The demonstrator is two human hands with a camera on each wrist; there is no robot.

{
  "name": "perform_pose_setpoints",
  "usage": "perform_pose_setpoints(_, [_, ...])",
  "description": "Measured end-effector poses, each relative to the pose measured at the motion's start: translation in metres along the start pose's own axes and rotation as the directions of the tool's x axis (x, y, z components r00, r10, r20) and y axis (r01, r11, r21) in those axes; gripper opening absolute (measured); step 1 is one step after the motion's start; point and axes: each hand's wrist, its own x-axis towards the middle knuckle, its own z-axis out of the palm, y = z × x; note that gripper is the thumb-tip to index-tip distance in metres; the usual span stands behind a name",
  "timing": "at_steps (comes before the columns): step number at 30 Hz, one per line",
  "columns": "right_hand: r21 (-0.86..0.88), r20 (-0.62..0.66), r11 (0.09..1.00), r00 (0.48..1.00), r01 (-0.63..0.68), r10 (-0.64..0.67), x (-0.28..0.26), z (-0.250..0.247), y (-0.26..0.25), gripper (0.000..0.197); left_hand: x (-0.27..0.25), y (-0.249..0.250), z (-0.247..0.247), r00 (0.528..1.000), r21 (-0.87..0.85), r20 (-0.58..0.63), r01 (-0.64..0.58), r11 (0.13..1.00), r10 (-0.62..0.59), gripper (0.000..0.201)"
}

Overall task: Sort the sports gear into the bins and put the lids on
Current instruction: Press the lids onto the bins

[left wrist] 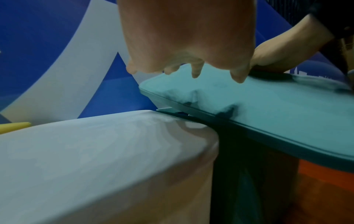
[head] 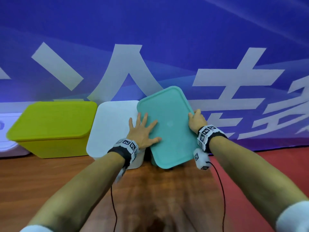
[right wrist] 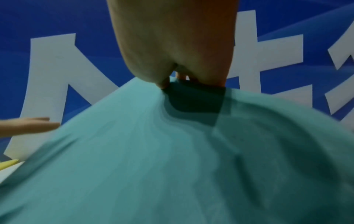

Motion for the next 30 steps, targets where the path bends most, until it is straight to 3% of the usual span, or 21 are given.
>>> perform_pose_setpoints(5, [-0.019, 0.049, 0.999, 0.998, -0.031, 0.032, 0.012, 0.01, 0.019, 0.052, 0.003, 0.037, 0.015, 0.975, -0.06, 0.219, 0.046, 0.997, -0.031, 0.093])
perform_pose_setpoints(8, [-0.177, 0.193, 0.975, 0.976, 0.134, -0.099, 0.009, 0.013, 0.031, 0.073, 0.01, 0.053, 0.022, 0.957, -0.016, 0.27, 0.115, 0.993, -0.107, 0.093])
perform_pose_setpoints(12, [-0.386, 0.413, 0.815, 0.871, 0.432, -0.266, 0.007, 0.016, 0.053, 0.081, 0.023, 0.06, 0.027, 0.953, 0.054, 0.269, 0.129, 0.99, -0.139, 0.094])
perform_pose_setpoints(15, [-0.4, 0.492, 0.801, 0.842, 0.445, -0.222, 0.008, 0.017, 0.072, 0.079, 0.03, 0.061, 0.027, 0.948, 0.077, 0.284, 0.124, 0.989, -0.141, 0.094])
perform_pose_setpoints(21, [-0.303, 0.422, 0.877, 0.878, 0.373, -0.227, 0.0, 0.027, 0.085, 0.085, 0.035, 0.052, 0.04, 0.966, 0.114, 0.216, 0.117, 0.987, -0.139, 0.096])
perform_pose_setpoints(30, [-0.216, 0.335, 0.906, 0.899, 0.364, -0.281, 0.0, 0.034, 0.087, 0.082, 0.036, 0.048, 0.048, 0.986, 0.098, 0.122, 0.104, 0.99, -0.115, 0.096])
